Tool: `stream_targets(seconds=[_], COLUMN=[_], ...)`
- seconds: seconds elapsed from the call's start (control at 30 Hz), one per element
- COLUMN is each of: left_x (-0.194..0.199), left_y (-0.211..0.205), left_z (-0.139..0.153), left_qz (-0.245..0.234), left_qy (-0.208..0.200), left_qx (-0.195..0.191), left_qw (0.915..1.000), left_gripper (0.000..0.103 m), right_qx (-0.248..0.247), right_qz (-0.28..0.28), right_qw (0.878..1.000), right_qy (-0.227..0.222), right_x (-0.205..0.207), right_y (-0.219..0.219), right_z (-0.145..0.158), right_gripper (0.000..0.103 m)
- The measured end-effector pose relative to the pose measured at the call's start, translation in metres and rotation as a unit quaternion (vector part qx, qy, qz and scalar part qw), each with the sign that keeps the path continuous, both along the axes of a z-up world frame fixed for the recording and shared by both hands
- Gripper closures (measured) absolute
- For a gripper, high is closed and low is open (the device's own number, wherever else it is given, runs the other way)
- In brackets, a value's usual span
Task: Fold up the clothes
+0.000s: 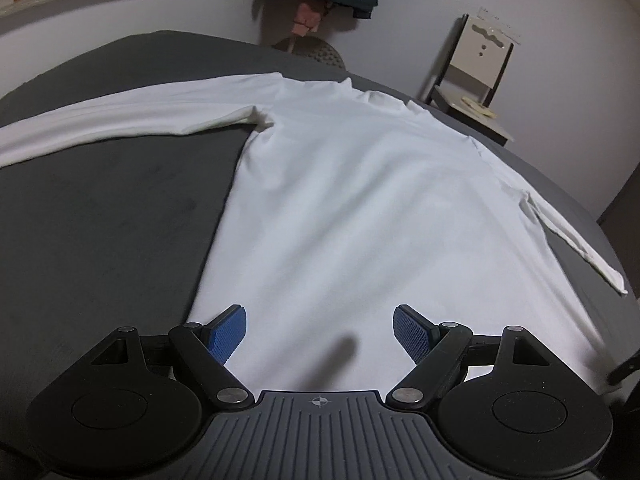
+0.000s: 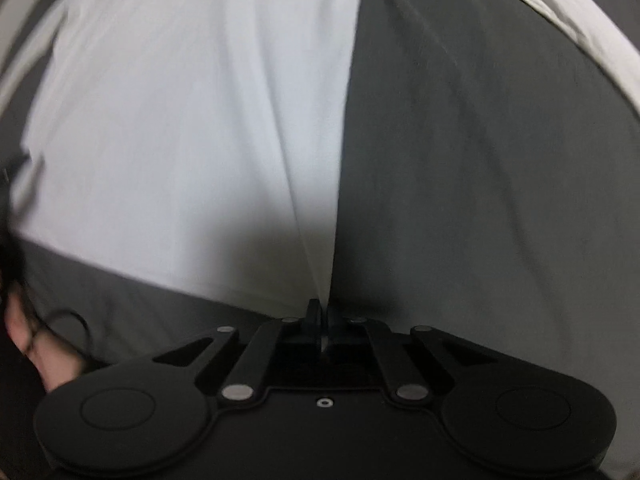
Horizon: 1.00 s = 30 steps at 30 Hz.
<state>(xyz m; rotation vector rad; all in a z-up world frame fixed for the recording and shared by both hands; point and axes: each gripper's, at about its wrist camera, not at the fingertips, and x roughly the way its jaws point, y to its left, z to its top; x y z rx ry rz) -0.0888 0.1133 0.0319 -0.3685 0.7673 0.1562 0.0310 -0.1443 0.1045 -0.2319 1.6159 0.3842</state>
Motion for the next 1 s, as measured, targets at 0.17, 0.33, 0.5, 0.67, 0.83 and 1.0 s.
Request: stream_targets(seconds=[0.17, 0.33, 0.5, 0.67, 0.83, 1.0], left_x=[0.006, 0.009, -0.005, -0.038, -0.075, -0.096], left_y=[0.001, 0.003, 0.019, 0.064, 0.15, 0.25], left_z=[-0.007, -0.009, 0.006, 0.033, 0.042, 0.03], left_qz=[0.006, 0.014, 0.061, 0.142, 0.273, 0.368], left_qy=[0.02, 0.021, -0.046, -0.16, -0.217, -0.165], left_qx=[0.005, 0.004, -0.006, -0.026, -0.032, -0.004], left_qw=[0.9998, 0.9997, 0.9971, 0.9765, 0.9367, 0.9151], left_gripper=[0.021, 0.021, 0.021, 0.021, 0.0, 0.0], right_qx=[-0.037, -0.018, 0.037, 0.209, 0.38, 0.47], right_qz=[0.02, -0.021, -0.013, -0.018, -0.025, 0.02], right_qw=[0.999, 0.999, 0.996, 0.947, 0.899, 0.86], right_qy=[0.012, 0.034, -0.076, -0.241, -0.216, -0.2], right_x=[-0.004, 0.001, -0.003, -0.017, 0.0, -0.011], right_y=[0.012, 0.005, 0.02, 0.07, 0.143, 0.183], right_z=[-0.026, -0.027, 0.021, 0.054, 0.013, -0.027], right_gripper=[0.1, 0.076, 0.034, 0.012, 0.012, 0.012])
